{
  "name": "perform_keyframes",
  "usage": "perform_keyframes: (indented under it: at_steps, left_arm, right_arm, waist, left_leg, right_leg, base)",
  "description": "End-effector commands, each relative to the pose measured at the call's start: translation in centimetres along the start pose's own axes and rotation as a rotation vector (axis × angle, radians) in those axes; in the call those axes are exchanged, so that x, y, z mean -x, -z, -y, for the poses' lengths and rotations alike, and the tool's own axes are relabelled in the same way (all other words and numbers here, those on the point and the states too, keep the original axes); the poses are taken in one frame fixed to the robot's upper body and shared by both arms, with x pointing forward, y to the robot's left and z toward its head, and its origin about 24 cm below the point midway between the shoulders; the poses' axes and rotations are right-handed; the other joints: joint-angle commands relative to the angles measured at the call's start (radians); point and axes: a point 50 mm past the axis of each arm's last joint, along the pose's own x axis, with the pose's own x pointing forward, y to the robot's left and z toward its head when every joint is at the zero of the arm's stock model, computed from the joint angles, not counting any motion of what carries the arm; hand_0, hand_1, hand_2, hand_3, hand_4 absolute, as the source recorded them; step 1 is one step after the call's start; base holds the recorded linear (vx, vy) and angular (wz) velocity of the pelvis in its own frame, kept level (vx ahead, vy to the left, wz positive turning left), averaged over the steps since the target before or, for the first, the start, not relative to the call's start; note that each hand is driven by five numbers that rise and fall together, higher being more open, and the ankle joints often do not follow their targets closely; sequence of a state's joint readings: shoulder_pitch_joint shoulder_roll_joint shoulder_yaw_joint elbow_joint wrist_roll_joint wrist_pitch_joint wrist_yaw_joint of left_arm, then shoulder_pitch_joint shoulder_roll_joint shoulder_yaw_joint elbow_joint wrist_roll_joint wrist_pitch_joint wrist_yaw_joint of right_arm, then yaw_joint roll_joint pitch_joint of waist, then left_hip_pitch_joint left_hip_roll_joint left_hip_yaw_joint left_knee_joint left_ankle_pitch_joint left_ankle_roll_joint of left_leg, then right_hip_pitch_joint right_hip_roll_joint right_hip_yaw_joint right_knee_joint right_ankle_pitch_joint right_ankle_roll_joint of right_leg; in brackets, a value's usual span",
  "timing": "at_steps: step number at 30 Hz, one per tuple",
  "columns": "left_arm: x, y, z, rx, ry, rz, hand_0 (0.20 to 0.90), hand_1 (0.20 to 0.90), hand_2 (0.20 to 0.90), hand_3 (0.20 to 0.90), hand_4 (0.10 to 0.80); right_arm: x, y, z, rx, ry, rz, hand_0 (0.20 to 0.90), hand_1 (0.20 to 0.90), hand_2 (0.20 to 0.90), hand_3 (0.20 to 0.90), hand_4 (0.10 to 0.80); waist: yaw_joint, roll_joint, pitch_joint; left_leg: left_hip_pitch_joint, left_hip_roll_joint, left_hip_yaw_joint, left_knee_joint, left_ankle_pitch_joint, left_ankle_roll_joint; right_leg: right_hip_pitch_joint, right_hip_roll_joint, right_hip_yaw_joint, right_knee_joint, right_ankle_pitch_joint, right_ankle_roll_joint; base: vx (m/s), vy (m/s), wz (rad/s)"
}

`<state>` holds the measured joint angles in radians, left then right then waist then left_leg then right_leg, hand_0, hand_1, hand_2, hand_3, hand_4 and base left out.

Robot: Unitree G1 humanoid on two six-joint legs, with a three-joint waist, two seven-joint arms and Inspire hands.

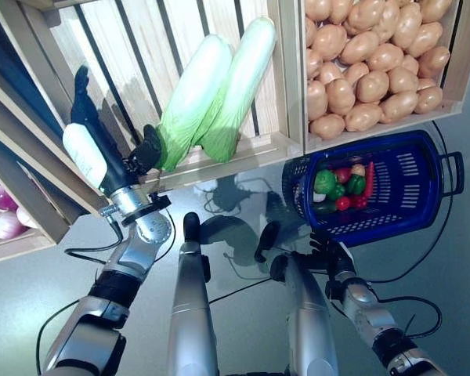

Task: Put vegetables into the basket

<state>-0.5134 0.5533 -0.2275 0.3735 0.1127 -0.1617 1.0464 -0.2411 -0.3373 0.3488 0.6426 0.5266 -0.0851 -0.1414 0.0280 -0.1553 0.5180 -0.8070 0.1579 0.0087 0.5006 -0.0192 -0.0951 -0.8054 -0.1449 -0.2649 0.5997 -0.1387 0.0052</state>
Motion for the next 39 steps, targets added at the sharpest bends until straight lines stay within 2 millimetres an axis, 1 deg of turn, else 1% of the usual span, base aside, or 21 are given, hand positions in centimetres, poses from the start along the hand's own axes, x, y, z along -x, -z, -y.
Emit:
perform_keyframes:
  at_steps: [1, 8, 9, 10, 13, 17, 22, 25, 29, 33, 39]
  left_arm:
    - [-1.8, -2.7, -0.7, 0.155, -0.089, 0.069, 0.900, 0.900, 0.900, 0.900, 0.800]
    - [-2.0, -2.7, 0.0, 0.134, -0.054, 0.046, 0.900, 0.900, 0.900, 0.900, 0.800]
    - [-2.0, -2.8, 0.3, 0.133, -0.044, 0.047, 0.900, 0.900, 0.900, 0.900, 0.800]
    - [-2.4, -3.2, 0.5, 0.132, -0.037, 0.065, 0.900, 0.900, 0.900, 0.900, 0.800]
    - [-2.4, -3.5, 0.9, 0.093, -0.011, 0.102, 0.900, 0.900, 0.900, 0.900, 0.800]
    - [-2.6, -3.7, 1.4, 0.059, 0.007, 0.105, 0.900, 0.900, 0.900, 0.900, 0.800]
    - [-2.8, -3.4, 1.6, 0.003, -0.014, 0.112, 0.900, 0.900, 0.900, 0.900, 0.800]
    - [-3.0, -3.5, 1.9, -0.067, -0.041, 0.158, 0.900, 0.900, 0.900, 0.900, 0.800]
    - [-3.0, -3.4, 2.5, -0.118, -0.036, 0.177, 0.900, 0.900, 0.900, 0.900, 0.800]
    - [-2.9, -3.6, 3.2, -0.113, -0.017, 0.175, 0.900, 0.900, 0.900, 0.900, 0.800]
    - [-2.1, -3.8, 4.2, -0.088, 0.016, 0.157, 0.900, 0.900, 0.900, 0.900, 0.800]
  right_arm:
    - [0.6, -0.4, 1.3, -0.030, 0.064, 0.044, 0.900, 0.900, 0.900, 0.900, 0.800]
    - [0.6, -0.2, 1.4, -0.026, 0.058, 0.034, 0.900, 0.900, 0.900, 0.900, 0.800]
    - [0.5, -0.3, 1.4, -0.025, 0.056, 0.034, 0.900, 0.900, 0.900, 0.900, 0.800]
    - [0.4, -0.7, 1.4, -0.027, 0.055, 0.046, 0.900, 0.900, 0.900, 0.900, 0.800]
    - [0.3, -0.8, 1.3, -0.025, 0.055, 0.044, 0.900, 0.900, 0.900, 0.900, 0.800]
    - [0.1, -1.1, 1.3, -0.017, 0.050, 0.044, 0.900, 0.900, 0.900, 0.900, 0.800]
    - [0.0, -1.1, 1.2, -0.012, 0.051, 0.042, 0.900, 0.900, 0.900, 0.900, 0.800]
    - [-0.2, -1.4, 1.0, -0.012, 0.039, 0.043, 0.900, 0.900, 0.900, 0.900, 0.800]
    - [-0.3, -1.4, 0.7, -0.005, 0.025, 0.039, 0.900, 0.900, 0.900, 0.900, 0.800]
    - [-0.5, -1.7, 0.2, 0.000, 0.017, 0.040, 0.900, 0.900, 0.900, 0.900, 0.800]
    - [-0.6, -1.6, 0.1, 0.001, 0.021, 0.037, 0.900, 0.900, 0.900, 0.900, 0.800]
  waist:
    - [0.013, 0.016, 0.002]
    - [0.007, 0.013, 0.002]
    - [0.005, 0.012, 0.002]
    - [0.003, 0.012, 0.002]
    - [0.001, 0.012, 0.002]
    - [-0.006, 0.012, 0.002]
    - [-0.010, 0.014, 0.002]
    - [-0.016, 0.011, 0.002]
    - [-0.022, 0.005, 0.002]
    - [-0.029, 0.002, 0.002]
    - [-0.035, 0.005, 0.002]
  left_leg:
    - [-0.003, -0.012, -0.007, 0.011, -0.032, 0.003]
    - [0.000, -0.012, -0.001, 0.016, -0.035, 0.006]
    - [-0.002, -0.011, -0.001, 0.016, -0.033, 0.006]
    - [-0.023, -0.011, 0.005, 0.007, -0.002, 0.013]
    - [-0.023, -0.011, 0.008, 0.010, -0.005, 0.015]
    - [-0.025, -0.012, 0.006, 0.010, -0.004, 0.013]
    - [-0.027, -0.011, 0.010, 0.010, -0.002, 0.014]
    - [-0.026, -0.008, 0.013, 0.007, 0.002, 0.012]
    - [-0.024, -0.004, 0.017, 0.005, 0.005, 0.009]
    - [-0.023, -0.003, 0.020, 0.002, 0.008, 0.009]
    - [-0.021, -0.005, 0.023, 0.001, 0.008, 0.010]
  right_leg:
    - [0.121, -0.001, 0.023, -0.053, -0.013, 0.040]
    - [0.122, -0.002, 0.026, -0.051, -0.012, 0.043]
    - [0.120, -0.003, 0.027, -0.049, -0.009, 0.043]
    - [0.099, -0.003, 0.022, -0.061, 0.018, 0.036]
    - [0.095, -0.005, 0.025, -0.053, 0.017, 0.037]
    - [0.091, -0.005, 0.030, -0.055, 0.020, 0.038]
    - [0.083, -0.006, 0.034, -0.048, 0.019, 0.039]
    - [0.082, -0.006, 0.034, -0.047, 0.021, 0.040]
    - [0.080, -0.004, 0.036, -0.047, 0.023, 0.041]
    - [0.079, -0.001, 0.040, -0.051, 0.027, 0.042]
    - [0.075, -0.002, 0.045, -0.050, 0.030, 0.044]
  base:
    - [0.008, 0.005, 0.04]
    - [0.000, 0.000, 0.00]
    - [-0.071, 0.020, 0.01]
    - [-0.071, 0.024, 0.01]
    - [-0.024, 0.008, 0.00]
    - [0.001, 0.010, -0.03]
    - [0.000, 0.000, 0.00]
    - [0.000, 0.000, 0.00]
    - [0.000, 0.000, 0.00]
    - [-0.002, 0.000, -0.01]
    - [-0.001, 0.001, -0.01]
